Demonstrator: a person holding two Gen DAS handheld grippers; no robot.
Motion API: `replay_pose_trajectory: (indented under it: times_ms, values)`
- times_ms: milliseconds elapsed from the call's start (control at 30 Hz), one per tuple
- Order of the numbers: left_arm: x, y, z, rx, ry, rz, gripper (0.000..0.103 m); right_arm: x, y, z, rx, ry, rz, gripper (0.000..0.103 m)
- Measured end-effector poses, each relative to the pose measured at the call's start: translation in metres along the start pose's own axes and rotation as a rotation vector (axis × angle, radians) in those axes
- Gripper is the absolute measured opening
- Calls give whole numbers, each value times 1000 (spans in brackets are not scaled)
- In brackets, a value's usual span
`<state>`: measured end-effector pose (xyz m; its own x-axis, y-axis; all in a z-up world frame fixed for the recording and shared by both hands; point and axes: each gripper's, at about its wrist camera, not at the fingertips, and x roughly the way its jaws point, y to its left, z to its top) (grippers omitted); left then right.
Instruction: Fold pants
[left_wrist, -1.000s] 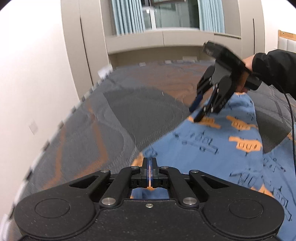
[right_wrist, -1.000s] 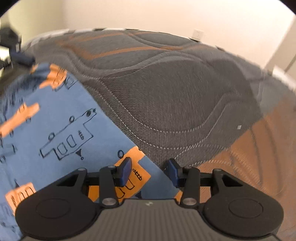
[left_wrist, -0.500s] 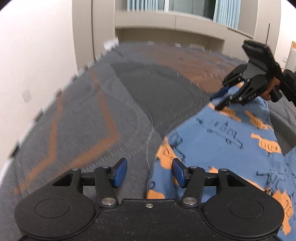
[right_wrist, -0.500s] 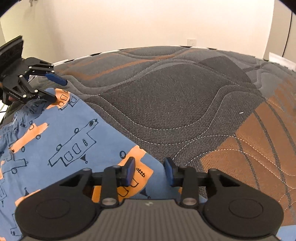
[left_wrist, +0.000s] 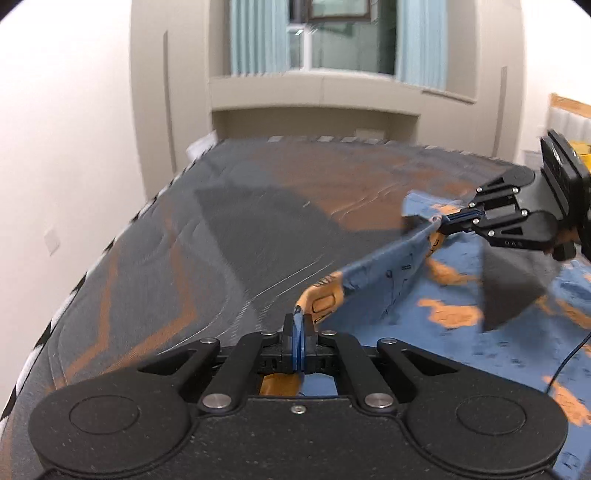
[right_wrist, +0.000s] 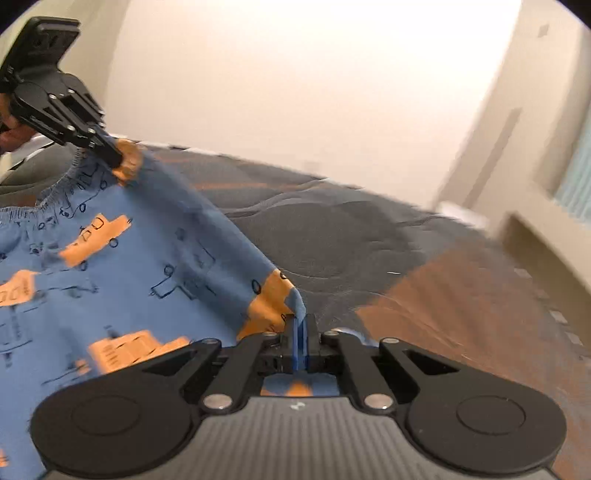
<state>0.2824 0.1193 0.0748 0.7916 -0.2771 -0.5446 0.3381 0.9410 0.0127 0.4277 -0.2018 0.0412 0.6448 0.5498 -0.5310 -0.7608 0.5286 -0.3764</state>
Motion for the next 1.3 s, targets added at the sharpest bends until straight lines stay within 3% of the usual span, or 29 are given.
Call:
replay_pose_trajectory:
  times_ms: [100,233,433,700,1000,1133,1233,1267,1300]
  values:
    - [-30,-29,-6,79,-74,-33,0,-49,29,-9,-11,-14,-120,2]
    - [-65,-64,-28,209,-150,-99,0,-114,73,-26,-20,-34,-209,2]
    - [-94,-93,-80,295,-135,-200,0,-189,153,-54,-22,-20,-271,2]
    - [-81,-121,-132,345,-23,-240,0,-190,212,-99,2,81,-305,2]
    - [-97,-124,-139,371,-10,-284,0,-212,220,-104,-50,99,-307,1]
    - [-88,-129,-153,386,17,-276,2,-200,224,-111,-46,141,-292,2]
    - [-86,-125,-149,332,20,-291,13,-186,231,-117,-60,172,-291,4]
    - [-88,-124,-147,306,17,-297,22,-187,231,-117,-54,170,-293,6]
    - [-90,-123,-145,288,13,-301,37,-188,229,-116,-37,169,-290,15]
